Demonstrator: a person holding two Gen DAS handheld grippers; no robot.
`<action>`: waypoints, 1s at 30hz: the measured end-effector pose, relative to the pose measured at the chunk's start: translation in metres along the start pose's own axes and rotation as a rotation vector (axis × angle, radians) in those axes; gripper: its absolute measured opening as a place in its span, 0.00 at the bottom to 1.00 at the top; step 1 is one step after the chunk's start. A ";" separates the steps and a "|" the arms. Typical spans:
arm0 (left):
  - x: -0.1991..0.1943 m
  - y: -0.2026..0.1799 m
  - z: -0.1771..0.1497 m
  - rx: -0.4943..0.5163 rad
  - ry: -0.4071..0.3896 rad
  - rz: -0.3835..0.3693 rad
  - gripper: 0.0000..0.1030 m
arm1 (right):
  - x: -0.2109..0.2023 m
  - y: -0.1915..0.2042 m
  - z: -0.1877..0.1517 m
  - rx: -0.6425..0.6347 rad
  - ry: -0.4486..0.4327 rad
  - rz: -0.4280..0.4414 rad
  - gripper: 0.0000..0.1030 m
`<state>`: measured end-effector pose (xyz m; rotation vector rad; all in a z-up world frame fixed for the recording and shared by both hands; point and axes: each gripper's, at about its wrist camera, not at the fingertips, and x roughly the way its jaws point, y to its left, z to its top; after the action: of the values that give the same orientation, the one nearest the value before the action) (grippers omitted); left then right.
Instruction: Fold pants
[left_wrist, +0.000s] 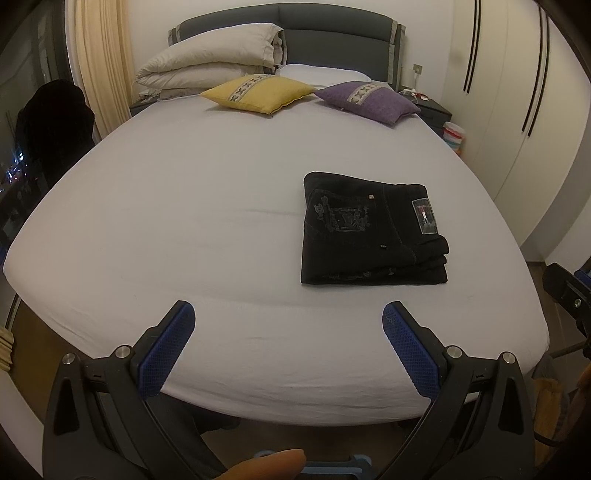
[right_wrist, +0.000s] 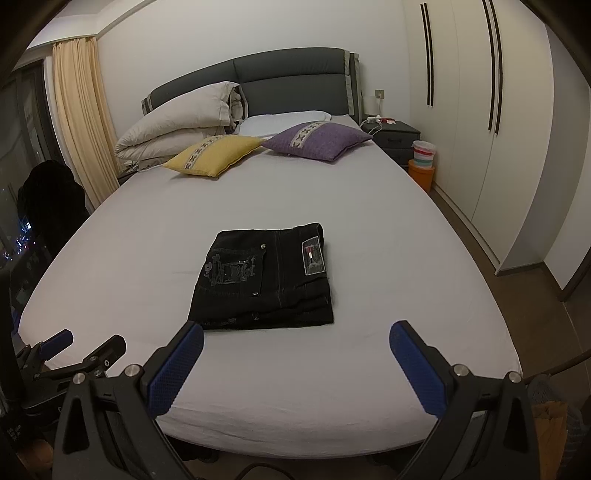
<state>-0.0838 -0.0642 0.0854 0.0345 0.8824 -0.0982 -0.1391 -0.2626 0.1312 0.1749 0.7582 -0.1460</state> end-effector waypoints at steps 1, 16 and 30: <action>0.000 0.000 0.000 0.000 0.000 0.000 1.00 | 0.000 0.000 0.000 0.000 0.000 0.000 1.00; 0.000 0.001 0.000 0.000 0.000 0.000 1.00 | 0.000 0.000 0.000 0.000 0.001 0.000 1.00; -0.001 0.001 0.000 0.001 0.001 -0.001 1.00 | 0.003 0.000 -0.005 0.001 0.005 0.000 1.00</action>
<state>-0.0847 -0.0632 0.0860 0.0355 0.8830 -0.0992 -0.1404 -0.2620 0.1259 0.1764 0.7634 -0.1462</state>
